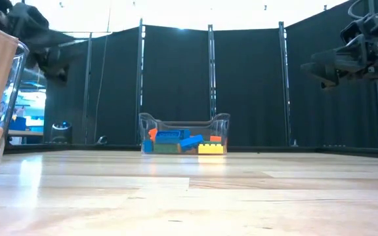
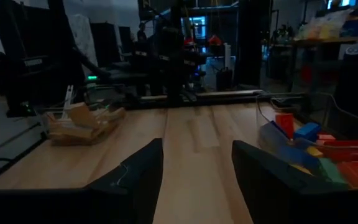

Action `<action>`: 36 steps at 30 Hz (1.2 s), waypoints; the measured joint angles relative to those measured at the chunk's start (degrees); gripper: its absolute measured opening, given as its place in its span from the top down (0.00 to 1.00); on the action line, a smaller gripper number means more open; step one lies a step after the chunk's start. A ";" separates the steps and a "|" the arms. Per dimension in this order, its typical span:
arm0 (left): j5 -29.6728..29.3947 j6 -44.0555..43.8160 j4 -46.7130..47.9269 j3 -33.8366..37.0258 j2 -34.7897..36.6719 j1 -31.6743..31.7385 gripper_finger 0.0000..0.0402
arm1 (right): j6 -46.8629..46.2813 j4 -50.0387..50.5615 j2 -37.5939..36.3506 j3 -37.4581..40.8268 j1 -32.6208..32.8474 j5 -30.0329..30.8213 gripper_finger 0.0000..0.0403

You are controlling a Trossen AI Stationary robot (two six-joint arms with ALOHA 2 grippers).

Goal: Sort blocks by size
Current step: Return to Home Position

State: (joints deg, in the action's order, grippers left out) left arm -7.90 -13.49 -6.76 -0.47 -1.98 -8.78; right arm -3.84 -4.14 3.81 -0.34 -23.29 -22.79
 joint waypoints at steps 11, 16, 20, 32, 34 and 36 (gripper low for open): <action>-0.35 4.12 2.85 0.02 -0.31 0.18 0.59 | -1.09 -0.12 0.05 0.00 0.00 0.04 0.49; -0.35 4.08 2.83 0.02 -0.33 0.18 0.59 | -1.09 -0.12 0.05 0.00 0.00 0.11 0.49; -0.36 4.08 2.83 0.02 -0.33 0.18 0.59 | -1.09 -0.13 0.05 0.00 0.00 0.20 0.49; -0.37 4.05 2.83 0.04 -0.33 0.18 0.59 | -1.09 -0.13 0.05 0.00 0.00 0.18 0.49; -0.38 4.04 2.83 0.04 -0.33 0.18 0.59 | -1.11 -0.13 0.05 0.00 0.00 0.18 0.49; -0.39 4.04 2.83 0.04 -0.33 0.18 0.59 | -1.10 -0.13 0.05 0.00 0.00 0.17 0.49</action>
State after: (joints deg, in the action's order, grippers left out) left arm -8.29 -9.45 -3.92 -0.43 -2.31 -8.60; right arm -4.94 -4.27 3.86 -0.34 -23.29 -22.61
